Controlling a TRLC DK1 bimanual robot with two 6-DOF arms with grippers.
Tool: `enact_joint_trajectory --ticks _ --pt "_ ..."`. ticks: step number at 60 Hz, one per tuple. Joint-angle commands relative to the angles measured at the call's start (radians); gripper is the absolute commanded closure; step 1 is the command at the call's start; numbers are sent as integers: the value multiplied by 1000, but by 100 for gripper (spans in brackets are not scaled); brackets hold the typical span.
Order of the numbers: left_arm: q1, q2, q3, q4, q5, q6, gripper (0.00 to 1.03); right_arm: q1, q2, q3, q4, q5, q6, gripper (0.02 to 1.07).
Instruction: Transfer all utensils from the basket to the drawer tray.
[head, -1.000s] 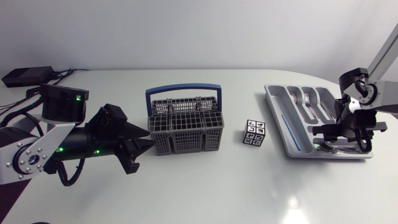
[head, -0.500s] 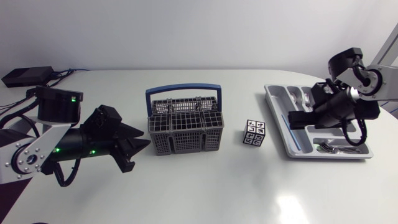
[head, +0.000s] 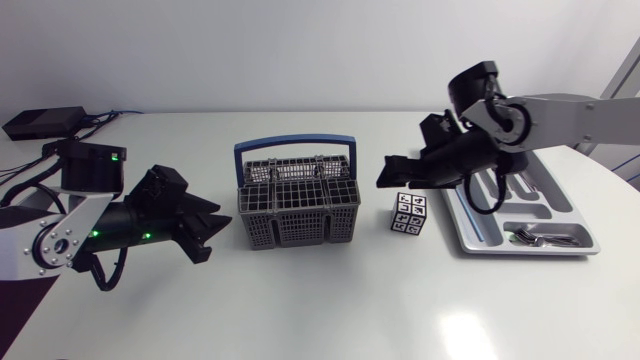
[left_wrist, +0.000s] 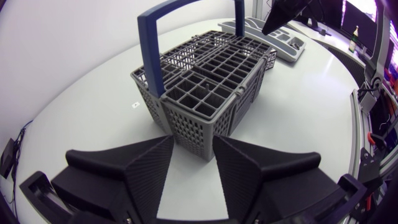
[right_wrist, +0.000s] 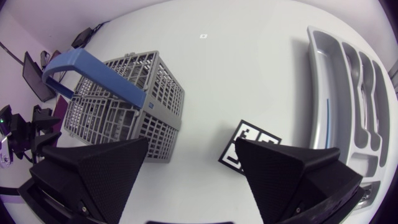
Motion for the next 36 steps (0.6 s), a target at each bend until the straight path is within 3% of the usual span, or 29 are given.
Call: enact_joint_trajectory --ticks 1,14,36 --pt "12 59 13 24 9 23 58 31 84 54 17 43 47 6" --pt "10 189 73 90 9 18 58 103 186 105 32 95 75 6" --pt "32 295 145 129 10 24 58 202 121 34 26 152 104 7"
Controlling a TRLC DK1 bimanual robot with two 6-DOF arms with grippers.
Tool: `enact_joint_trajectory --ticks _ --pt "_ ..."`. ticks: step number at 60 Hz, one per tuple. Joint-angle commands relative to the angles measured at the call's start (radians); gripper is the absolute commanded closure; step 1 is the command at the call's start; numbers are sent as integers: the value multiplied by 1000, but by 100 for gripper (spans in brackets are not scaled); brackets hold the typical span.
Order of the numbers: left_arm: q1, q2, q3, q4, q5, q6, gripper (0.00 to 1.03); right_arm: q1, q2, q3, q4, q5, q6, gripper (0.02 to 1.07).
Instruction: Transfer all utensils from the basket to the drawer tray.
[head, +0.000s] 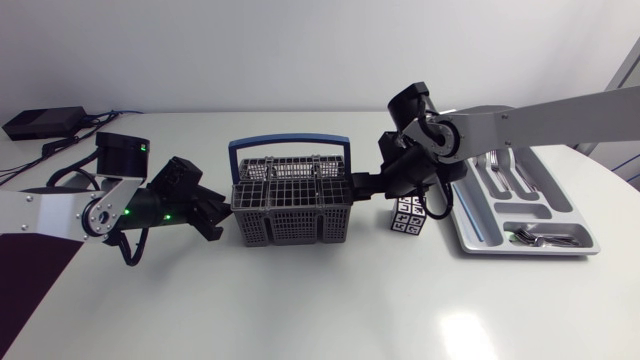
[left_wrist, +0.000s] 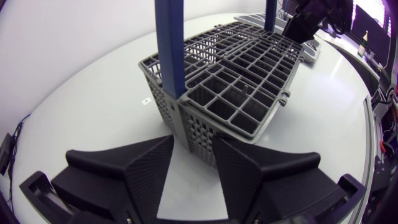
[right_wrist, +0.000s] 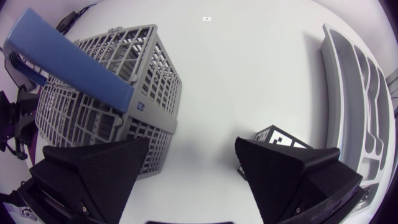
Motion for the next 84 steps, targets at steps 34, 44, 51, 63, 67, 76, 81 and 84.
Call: enact_joint_trajectory --ticks 34,44,51,63,67,76,81,84 --pt "-13 36 15 13 33 27 58 53 -72 -68 0 14 43 7" --pt "-61 25 19 5 33 19 58 36 -90 -87 2 30 37 7" --pt "-90 25 22 0 31 18 58 16 -98 -99 0 30 27 7" --pt "-139 31 36 -1 5 11 58 -10 -132 -131 -1 30 12 7" --pt "-151 39 50 -1 -3 8 58 -13 -147 -145 -1 30 9 7" --pt "-165 50 61 -1 -16 -1 58 -29 -155 -156 0 28 6 7" --pt "-167 53 61 2 -19 1 58 -23 -155 -166 3 28 7 7" --pt "-165 53 61 2 -19 1 58 -18 -156 -170 5 28 11 7"
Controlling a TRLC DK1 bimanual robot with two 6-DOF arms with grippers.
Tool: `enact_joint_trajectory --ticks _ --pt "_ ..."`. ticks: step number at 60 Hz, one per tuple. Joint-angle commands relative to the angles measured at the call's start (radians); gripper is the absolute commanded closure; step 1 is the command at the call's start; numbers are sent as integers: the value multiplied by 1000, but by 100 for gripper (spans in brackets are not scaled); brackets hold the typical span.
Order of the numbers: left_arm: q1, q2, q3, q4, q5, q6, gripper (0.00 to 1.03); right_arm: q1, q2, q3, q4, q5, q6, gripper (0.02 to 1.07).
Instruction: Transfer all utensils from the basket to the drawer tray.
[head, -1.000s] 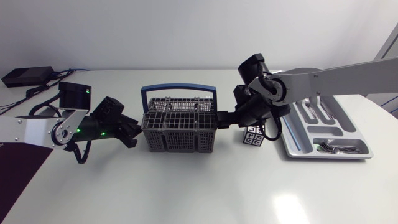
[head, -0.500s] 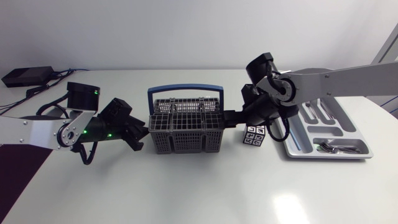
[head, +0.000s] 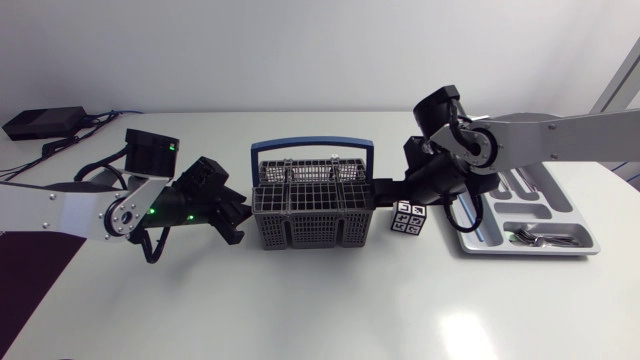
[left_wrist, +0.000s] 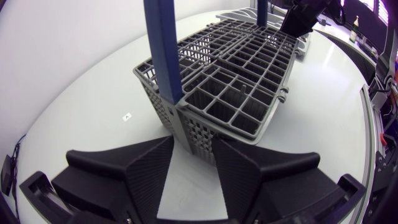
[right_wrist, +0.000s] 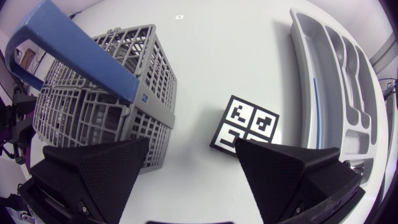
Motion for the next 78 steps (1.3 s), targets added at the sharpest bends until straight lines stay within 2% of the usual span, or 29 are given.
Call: enact_joint_trajectory --ticks 1,38,64,78 --pt "-32 28 26 1 32 -2 58 25 -17 -31 8 -35 -11 7" --pt "23 13 8 0 32 2 58 43 -29 -51 8 -32 -4 7" --pt "29 -12 -15 -5 32 2 58 20 -35 -53 0 17 -7 7" --pt "95 -93 -57 -12 32 5 55 -59 -80 -64 -26 42 -31 7"
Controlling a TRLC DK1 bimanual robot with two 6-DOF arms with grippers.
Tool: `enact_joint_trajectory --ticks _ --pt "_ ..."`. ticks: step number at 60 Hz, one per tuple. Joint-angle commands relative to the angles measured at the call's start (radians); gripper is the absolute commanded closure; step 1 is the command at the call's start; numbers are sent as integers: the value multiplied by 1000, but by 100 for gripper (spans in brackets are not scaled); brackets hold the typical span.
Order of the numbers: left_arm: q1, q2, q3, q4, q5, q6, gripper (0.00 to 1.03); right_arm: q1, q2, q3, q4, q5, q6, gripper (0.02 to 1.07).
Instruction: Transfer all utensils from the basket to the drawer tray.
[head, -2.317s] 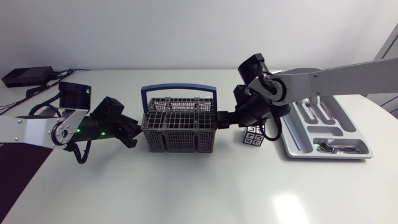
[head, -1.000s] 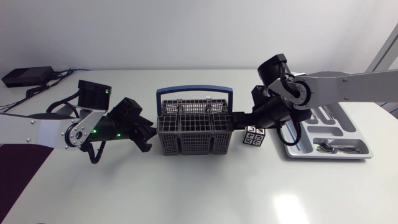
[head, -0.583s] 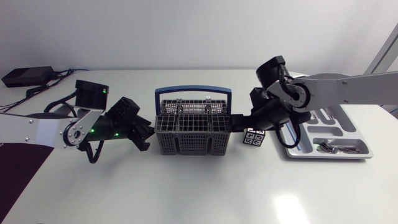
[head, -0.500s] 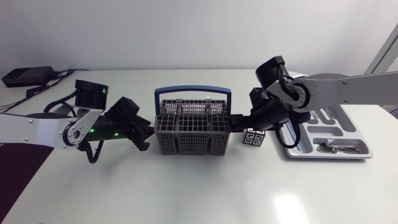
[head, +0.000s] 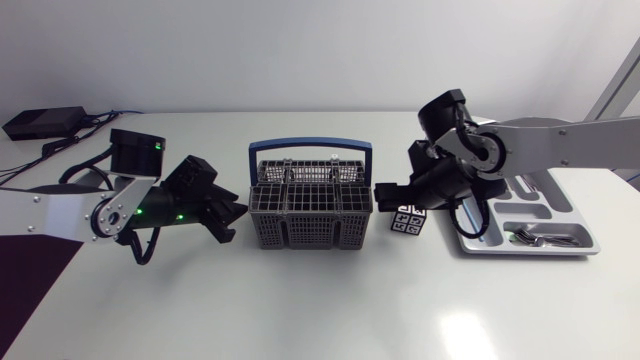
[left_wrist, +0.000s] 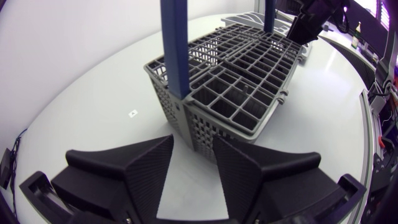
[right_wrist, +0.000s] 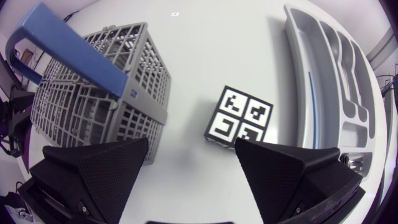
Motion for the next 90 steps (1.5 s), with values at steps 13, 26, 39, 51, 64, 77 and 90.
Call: enact_joint_trajectory --ticks 13,26,39,51,64,77,90 --pt "129 -240 -82 -43 8 9 37 -121 -156 -70 -12 27 -99 7" --pt "202 -468 -135 -81 -17 3 5 -181 -294 -154 51 25 -175 7" --pt "242 -637 -181 -109 -142 -18 5 -236 -472 -283 188 36 -244 7" --pt "242 -821 -263 -111 -164 -18 5 -293 -587 -372 283 53 -283 7" --pt "264 -888 -336 -51 -164 -18 5 -322 -713 -461 352 73 -338 7" --pt "262 -1029 -433 24 -172 -57 5 -345 -838 -550 404 73 -393 7" --pt "248 -1136 -496 -19 -219 -147 5 -371 -924 -622 432 77 -412 7"
